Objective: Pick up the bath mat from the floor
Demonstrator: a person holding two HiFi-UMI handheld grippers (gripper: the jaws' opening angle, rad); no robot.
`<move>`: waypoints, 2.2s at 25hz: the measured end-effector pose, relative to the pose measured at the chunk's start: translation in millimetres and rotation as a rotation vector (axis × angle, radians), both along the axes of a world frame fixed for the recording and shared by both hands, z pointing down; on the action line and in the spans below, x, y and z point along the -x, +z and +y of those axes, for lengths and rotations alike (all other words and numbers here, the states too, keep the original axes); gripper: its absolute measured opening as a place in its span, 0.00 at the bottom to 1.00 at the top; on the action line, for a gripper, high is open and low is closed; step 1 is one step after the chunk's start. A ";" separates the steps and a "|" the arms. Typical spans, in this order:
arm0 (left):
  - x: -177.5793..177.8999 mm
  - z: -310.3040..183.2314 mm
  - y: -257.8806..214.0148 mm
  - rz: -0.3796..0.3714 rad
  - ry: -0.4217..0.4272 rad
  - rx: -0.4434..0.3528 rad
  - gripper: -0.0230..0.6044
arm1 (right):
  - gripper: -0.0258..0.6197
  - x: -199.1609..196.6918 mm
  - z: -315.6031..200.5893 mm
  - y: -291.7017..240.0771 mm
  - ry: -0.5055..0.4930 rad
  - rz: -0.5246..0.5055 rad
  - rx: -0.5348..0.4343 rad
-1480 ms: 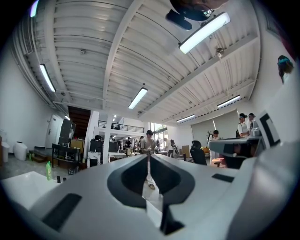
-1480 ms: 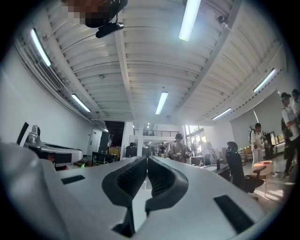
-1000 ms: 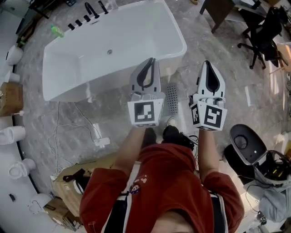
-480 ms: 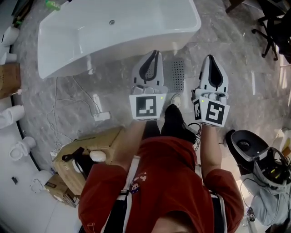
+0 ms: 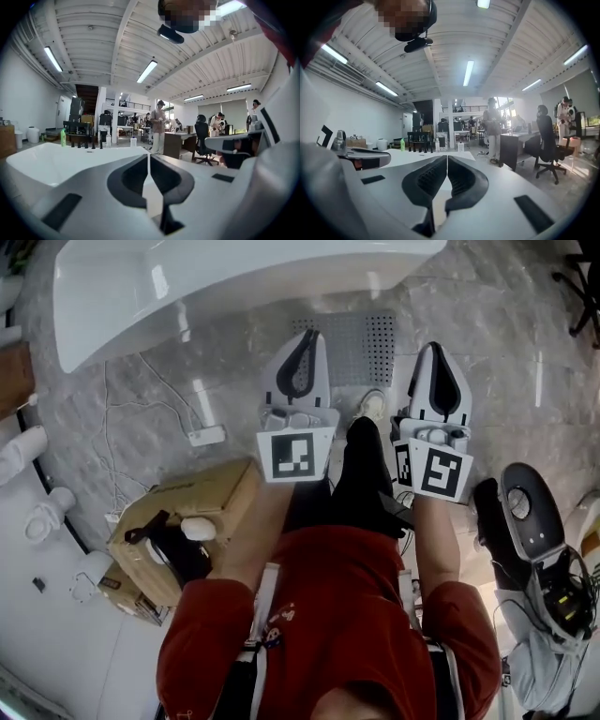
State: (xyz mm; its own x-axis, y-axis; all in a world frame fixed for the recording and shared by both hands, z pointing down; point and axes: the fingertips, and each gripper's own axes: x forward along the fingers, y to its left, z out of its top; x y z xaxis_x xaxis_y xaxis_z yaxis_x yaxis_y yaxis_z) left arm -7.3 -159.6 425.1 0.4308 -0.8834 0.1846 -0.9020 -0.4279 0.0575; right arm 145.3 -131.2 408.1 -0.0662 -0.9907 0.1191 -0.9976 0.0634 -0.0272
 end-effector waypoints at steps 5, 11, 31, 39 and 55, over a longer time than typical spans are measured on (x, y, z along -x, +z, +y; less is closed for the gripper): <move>7.5 -5.4 56.8 -0.034 -0.026 0.020 0.08 | 0.06 3.3 -9.5 60.5 -0.017 -0.004 0.034; 19.6 -7.0 141.0 -0.105 -0.008 0.085 0.08 | 0.06 4.8 -15.3 148.0 -0.013 -0.062 0.111; 46.4 19.5 377.7 -0.130 -0.023 0.230 0.08 | 0.06 33.9 24.6 396.9 -0.085 -0.016 0.344; 43.1 12.1 464.7 -0.168 0.015 0.291 0.08 | 0.06 42.1 20.9 479.6 -0.119 -0.002 0.428; 76.9 20.3 611.8 -0.269 -0.010 0.462 0.08 | 0.06 25.9 22.7 642.5 -0.066 0.018 0.683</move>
